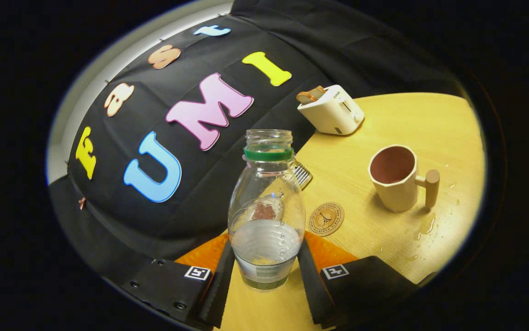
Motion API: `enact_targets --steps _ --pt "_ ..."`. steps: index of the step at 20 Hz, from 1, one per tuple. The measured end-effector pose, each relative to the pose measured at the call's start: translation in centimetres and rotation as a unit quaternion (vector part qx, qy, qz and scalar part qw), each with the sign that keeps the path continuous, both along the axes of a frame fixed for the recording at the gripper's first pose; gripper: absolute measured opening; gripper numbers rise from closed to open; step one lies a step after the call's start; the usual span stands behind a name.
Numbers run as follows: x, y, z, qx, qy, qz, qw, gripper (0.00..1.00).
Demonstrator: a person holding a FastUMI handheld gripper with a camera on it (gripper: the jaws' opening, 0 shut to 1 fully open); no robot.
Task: Take the bottle from table, then pour the juice into the cup, finally place the bottle on the coaster
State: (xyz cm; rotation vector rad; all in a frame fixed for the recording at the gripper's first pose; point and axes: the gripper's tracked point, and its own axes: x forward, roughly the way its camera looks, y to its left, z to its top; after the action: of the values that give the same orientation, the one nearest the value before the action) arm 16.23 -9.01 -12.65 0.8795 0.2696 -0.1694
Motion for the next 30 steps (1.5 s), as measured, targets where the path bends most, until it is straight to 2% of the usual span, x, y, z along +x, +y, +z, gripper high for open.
enact_targets --steps 6,12,18,25,30 --pt "0.6 -3.5 -2.6 0.096 0.032 -0.036 0.994 0.73" --pt "1.9 -5.2 -4.2 0.182 0.053 -0.071 0.979 0.73" --pt "2.2 -5.7 -5.3 0.265 0.064 -0.101 0.957 0.73" --pt "2.5 -5.9 -5.3 0.321 0.07 -0.119 0.937 0.73" --pt "3.0 -5.4 -5.7 0.376 0.076 -0.133 0.914 0.73"
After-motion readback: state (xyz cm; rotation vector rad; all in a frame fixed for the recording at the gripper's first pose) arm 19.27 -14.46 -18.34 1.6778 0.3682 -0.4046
